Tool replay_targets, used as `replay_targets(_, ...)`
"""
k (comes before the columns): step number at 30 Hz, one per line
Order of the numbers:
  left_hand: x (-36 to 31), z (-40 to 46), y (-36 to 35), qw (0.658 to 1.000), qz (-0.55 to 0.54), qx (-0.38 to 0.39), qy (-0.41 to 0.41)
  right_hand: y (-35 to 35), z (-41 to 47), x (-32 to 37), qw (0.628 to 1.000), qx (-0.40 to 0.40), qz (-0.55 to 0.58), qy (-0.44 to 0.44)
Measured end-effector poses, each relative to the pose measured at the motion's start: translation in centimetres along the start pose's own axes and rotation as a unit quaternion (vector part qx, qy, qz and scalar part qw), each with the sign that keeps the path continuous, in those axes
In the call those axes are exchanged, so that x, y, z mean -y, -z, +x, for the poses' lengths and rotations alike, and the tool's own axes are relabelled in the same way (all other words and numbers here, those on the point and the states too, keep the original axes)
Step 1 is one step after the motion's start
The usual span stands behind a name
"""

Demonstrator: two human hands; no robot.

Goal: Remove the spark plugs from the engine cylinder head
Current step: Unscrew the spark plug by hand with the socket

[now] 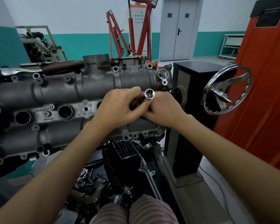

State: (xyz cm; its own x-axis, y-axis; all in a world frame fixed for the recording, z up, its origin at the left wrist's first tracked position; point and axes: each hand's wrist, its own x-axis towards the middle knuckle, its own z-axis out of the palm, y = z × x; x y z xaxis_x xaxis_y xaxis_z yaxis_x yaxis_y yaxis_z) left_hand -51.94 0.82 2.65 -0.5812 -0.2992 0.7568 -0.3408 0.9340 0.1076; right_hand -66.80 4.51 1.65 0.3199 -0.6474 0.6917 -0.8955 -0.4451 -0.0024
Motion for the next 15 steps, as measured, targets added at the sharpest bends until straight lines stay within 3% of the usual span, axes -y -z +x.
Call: replay_targets(15, 0.17, -0.07, -0.34, 0.999, 0.028, -0.036, -0.005, -0.11, -0.02, -0.19, 0.999, 0.008, 0.008, -0.031)
